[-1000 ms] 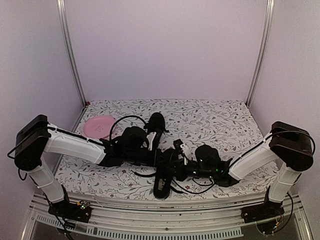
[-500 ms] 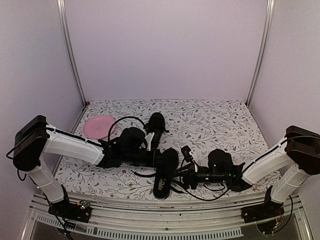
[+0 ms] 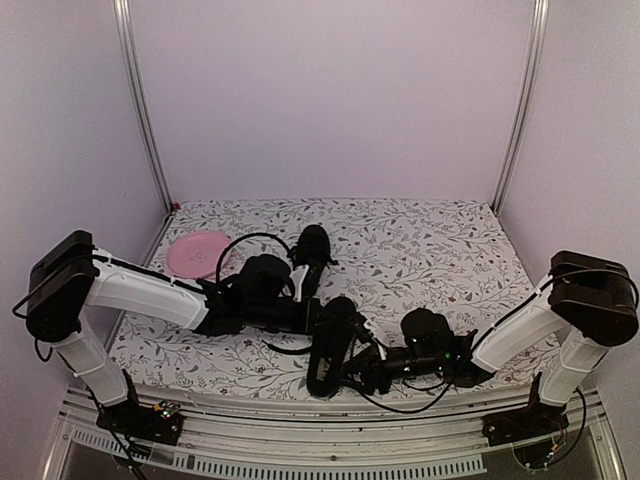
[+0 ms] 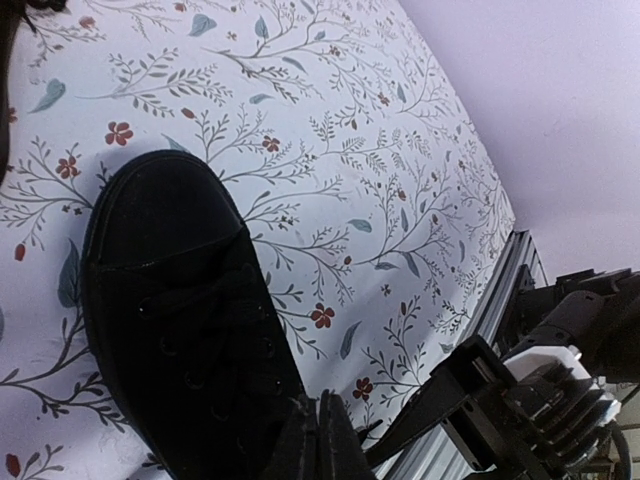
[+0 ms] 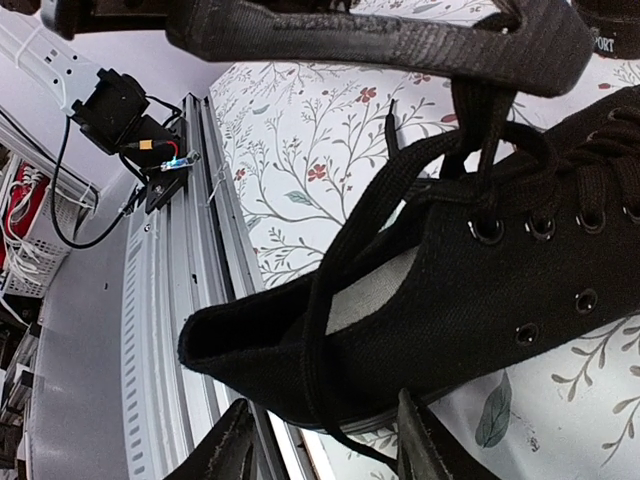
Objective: Tie the shoes
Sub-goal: Tie the loops with the shoelace on the shoe.
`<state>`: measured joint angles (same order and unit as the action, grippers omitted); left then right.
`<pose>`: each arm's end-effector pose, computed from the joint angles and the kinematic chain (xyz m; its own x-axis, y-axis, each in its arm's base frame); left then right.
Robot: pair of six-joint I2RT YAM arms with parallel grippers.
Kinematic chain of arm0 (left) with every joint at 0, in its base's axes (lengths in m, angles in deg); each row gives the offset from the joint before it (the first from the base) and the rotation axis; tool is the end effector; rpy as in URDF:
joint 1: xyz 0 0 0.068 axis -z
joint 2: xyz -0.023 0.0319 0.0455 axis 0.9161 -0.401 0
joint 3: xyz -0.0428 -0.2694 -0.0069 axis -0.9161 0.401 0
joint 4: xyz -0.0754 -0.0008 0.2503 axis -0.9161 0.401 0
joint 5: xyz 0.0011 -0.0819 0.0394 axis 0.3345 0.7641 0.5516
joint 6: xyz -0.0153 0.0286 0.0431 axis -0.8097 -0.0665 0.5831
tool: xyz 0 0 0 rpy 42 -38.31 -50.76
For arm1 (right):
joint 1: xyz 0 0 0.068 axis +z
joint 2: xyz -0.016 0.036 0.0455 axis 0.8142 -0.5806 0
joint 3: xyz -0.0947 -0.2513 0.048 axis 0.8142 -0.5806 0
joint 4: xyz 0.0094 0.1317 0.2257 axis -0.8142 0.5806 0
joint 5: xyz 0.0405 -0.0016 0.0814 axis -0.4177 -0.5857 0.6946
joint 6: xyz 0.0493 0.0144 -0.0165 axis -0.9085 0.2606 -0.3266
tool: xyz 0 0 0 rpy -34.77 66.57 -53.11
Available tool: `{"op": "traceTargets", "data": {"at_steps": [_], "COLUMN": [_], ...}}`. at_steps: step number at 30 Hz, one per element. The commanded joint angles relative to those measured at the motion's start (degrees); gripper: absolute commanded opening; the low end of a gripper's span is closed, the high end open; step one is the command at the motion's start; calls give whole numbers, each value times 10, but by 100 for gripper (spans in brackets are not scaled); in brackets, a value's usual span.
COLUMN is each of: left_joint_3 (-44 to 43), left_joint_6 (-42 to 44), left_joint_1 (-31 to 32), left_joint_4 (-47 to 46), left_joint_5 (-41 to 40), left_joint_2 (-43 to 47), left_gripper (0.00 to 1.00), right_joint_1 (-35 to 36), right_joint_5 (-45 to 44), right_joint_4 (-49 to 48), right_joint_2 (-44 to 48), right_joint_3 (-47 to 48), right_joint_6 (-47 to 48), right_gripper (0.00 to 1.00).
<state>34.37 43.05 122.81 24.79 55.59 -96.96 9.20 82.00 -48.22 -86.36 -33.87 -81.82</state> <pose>0.1857 -0.2913 0.1754 -0.8439 0.0245 -0.5359 0.4346 0.6170 -0.6562 0.1165 0.2620 0.1175 -0.5924 -0.2888 -0.7521 -0.8012 0.3091 0.5124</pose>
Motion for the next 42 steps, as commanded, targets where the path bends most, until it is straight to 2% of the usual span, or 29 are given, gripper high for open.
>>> {"op": "traceTargets", "data": {"at_steps": [1,3,7,9,12,16,23,31,42], "left_joint_3": [-3,-4,-4,-4,-5,-4,5,42,155], "left_joint_6": [2,2,2,3,4,8,9,8,21], "left_joint_1": [-10,-10,-10,-10,-9,-10,-10,-9,2], "left_joint_4": [-4,-3,-3,-3,-4,-5,-24,-97,-192], "left_joint_5": [1,2,3,3,7,8,14,53,74], "left_joint_2": [15,15,16,17,18,22,28,29,63], "left_gripper": [0,0,0,0,0,0,0,0,0], "right_joint_1": [3,3,3,3,1,-7,-51,-73,-73], "right_joint_5": [6,6,-18,-40,-68,-107,-100,-82,-68], "right_joint_4": [19,30,40,45,60,141,204,223,225], "right_joint_2": [-19,-26,-14,9,39,46,29,29,31], "right_joint_3": [26,35,37,31,34,74,99,109,94], "right_joint_6": [11,14,15,13,5,-14,-57,-72,-77], "right_gripper": [47,41,11,3,2,2,2,2,2]}}
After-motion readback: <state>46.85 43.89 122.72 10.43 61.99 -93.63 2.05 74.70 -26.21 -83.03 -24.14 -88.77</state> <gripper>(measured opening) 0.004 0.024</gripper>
